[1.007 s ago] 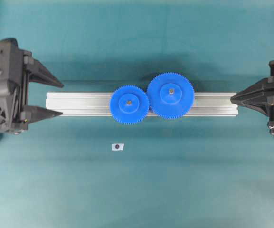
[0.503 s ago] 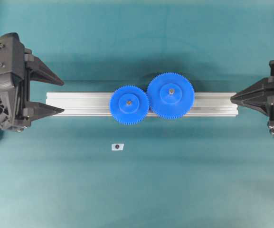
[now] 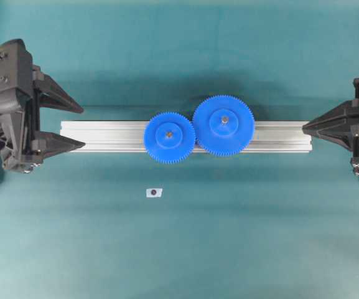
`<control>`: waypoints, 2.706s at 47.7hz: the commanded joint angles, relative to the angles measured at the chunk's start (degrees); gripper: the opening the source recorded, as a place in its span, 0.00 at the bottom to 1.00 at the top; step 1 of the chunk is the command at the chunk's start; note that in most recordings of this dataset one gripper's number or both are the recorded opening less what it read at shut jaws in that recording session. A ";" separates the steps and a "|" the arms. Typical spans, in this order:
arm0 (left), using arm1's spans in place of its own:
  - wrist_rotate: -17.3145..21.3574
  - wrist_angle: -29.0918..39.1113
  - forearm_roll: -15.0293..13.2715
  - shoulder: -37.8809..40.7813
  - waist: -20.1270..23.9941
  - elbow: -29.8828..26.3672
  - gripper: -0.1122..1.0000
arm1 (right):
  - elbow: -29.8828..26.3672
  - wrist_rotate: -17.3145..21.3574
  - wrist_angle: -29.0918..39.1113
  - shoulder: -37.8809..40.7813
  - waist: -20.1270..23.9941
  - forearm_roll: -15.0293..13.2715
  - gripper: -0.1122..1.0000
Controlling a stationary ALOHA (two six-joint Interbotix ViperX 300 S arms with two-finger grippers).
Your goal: Find the location of the shaft and insert the small gear.
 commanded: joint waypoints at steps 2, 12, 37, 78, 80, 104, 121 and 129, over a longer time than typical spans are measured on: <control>-0.09 -0.53 0.26 0.00 0.09 -1.14 0.82 | -0.53 0.44 -0.26 0.26 -0.18 -0.09 0.18; -0.09 -0.53 0.18 -0.09 0.09 -1.58 0.82 | -0.53 0.44 -0.26 0.18 -0.18 -0.09 0.18; 0.09 -0.53 0.26 -0.09 0.09 -1.14 0.82 | -0.18 0.44 -0.26 0.18 -0.18 -0.09 0.18; 0.26 -0.53 0.26 -0.70 0.09 0.44 0.82 | 0.00 0.35 -0.09 -2.81 -0.26 -0.35 0.18; 0.26 -0.44 0.26 -0.62 0.18 0.53 0.82 | 0.09 0.35 0.18 -3.25 -0.26 -0.44 0.18; 0.35 -0.53 0.18 -0.70 -0.26 0.09 0.82 | 0.09 0.35 3.25 -4.22 -0.26 -0.44 0.18; 2.37 -0.53 0.26 -0.70 -0.35 0.09 0.82 | 0.00 0.35 3.78 -4.22 -0.26 -0.44 0.18; 2.46 -0.53 0.26 -0.79 -0.35 0.26 0.82 | 0.00 0.35 3.69 -4.22 -0.26 -0.44 0.18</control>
